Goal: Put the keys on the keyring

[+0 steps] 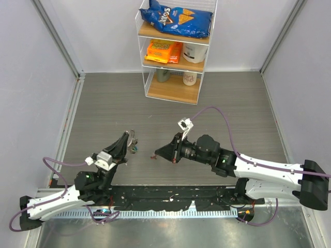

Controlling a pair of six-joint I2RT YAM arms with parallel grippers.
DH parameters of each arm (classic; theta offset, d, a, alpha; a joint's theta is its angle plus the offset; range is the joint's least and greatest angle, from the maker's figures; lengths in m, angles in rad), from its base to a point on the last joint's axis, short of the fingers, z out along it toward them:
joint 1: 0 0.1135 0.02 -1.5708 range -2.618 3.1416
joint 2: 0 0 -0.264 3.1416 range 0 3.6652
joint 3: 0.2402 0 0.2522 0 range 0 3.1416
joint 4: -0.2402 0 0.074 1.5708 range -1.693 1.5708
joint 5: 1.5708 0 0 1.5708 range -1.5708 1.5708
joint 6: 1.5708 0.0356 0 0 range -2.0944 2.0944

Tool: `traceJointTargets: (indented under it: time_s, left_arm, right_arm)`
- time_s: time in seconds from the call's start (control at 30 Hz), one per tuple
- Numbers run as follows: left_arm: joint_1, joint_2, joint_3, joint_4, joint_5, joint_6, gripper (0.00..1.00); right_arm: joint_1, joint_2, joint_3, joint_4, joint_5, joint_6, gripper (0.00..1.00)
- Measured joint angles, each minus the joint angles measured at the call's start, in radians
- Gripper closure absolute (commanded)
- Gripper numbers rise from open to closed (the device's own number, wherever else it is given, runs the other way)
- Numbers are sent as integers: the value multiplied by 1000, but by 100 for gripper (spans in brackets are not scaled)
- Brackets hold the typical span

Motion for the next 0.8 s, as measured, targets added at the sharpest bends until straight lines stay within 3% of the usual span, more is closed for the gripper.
traceJointTargets:
  time_s: [0.37, 0.8]
  left_arm:
    - [0, -18, -6, -6, 97, -23, 100]
    - [0, -53, -7, -5, 233, -29, 100]
  right_arm:
    - [-4, -53, -98, 245, 9, 114, 94]
    - [-4, 72, -115, 568, 43, 346, 94]
